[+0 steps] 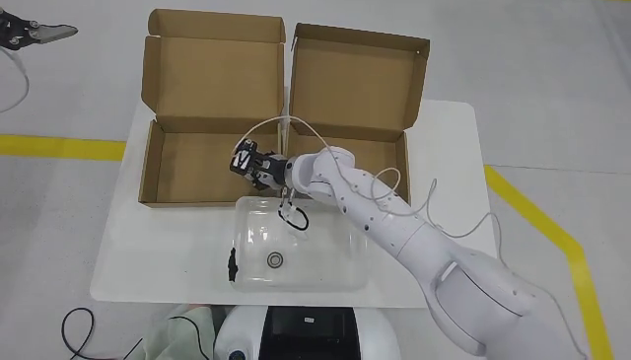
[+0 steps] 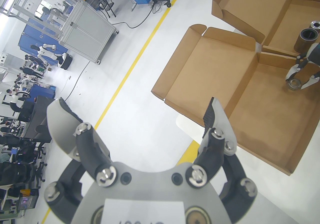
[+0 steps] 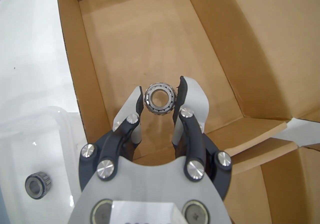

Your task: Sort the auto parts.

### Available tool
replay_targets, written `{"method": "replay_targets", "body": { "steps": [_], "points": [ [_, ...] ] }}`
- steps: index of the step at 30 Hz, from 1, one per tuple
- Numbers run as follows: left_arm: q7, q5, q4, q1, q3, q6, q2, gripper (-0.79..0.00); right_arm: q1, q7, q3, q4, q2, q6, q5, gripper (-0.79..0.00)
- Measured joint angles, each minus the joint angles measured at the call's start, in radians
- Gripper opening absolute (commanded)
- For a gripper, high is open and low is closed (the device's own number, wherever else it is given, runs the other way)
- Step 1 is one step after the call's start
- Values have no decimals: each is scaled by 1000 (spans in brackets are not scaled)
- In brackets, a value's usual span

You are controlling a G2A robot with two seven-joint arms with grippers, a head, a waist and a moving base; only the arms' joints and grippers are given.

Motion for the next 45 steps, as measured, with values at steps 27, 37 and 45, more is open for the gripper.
{"method": "replay_targets", "body": {
  "steps": [27, 37, 45],
  "points": [
    [0, 0, 0, 0, 0, 0, 0, 0, -355, 47, 245, -667, 188, -213, -240, -514],
    [0, 0, 0, 0, 0, 0, 0, 0, -572, 132, 361, -857, 270, -345, -322, -505],
    [0, 0, 0, 0, 0, 0, 0, 0, -656, 168, 375, -881, 299, -368, -367, -496]
  ]
}}
